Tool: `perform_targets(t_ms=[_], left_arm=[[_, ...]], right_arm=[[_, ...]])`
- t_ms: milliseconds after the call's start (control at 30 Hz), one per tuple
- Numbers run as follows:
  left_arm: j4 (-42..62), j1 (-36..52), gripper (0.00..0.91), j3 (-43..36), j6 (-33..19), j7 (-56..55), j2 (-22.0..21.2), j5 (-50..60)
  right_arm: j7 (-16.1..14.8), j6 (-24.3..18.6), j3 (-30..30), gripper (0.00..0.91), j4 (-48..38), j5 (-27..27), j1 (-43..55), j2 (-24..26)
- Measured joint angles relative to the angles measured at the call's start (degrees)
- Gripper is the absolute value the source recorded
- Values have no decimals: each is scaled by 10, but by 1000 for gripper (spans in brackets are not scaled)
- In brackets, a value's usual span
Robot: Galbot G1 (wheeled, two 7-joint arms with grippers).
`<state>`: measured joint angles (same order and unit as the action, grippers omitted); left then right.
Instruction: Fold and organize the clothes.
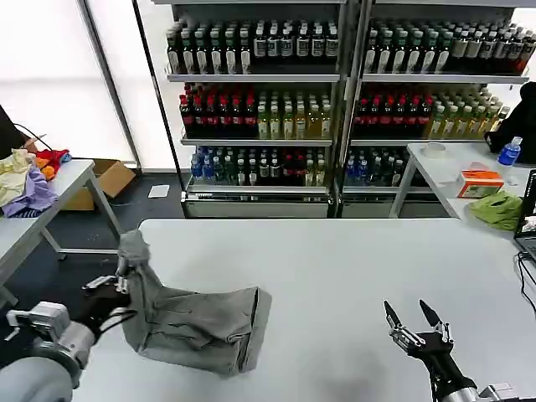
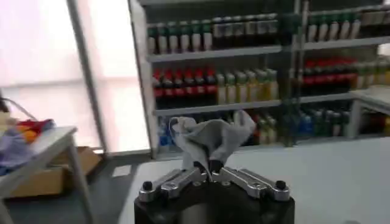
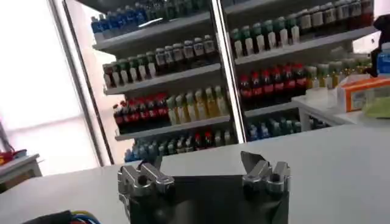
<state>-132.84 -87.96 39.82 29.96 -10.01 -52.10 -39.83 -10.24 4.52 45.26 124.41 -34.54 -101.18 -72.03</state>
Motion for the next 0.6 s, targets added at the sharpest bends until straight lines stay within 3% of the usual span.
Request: perform_targets(t_ms=[233, 333, 400, 433, 467, 500, 600], left_arm=[[-3, 2, 20, -101, -21, 8, -20, 43], [9, 5, 101, -146, -28, 10, -33, 68], [21, 10, 383, -174, -31, 11, -43, 81], [27, 13, 766, -186, -33, 11, -48, 87], [35, 16, 766, -199, -34, 10, -53, 92], [42, 20, 907, -210, -35, 9, -58, 98], [69, 34, 907, -241, -38, 8, -73, 114]], right_arm=[[-1, 0, -3, 907, -5, -1, 1, -2], [-1, 0, -2, 907, -4, -2, -1, -1], [-2, 0, -2, 907, -4, -3, -1, -1], [-2, 1, -2, 907, -3, -4, -1, -1], [-2, 1, -2, 907, -2, -5, -1, -1], [-3, 2, -2, 907, 0, -6, -1, -1], [-3, 6, -2, 907, 4, -9, -3, -1]])
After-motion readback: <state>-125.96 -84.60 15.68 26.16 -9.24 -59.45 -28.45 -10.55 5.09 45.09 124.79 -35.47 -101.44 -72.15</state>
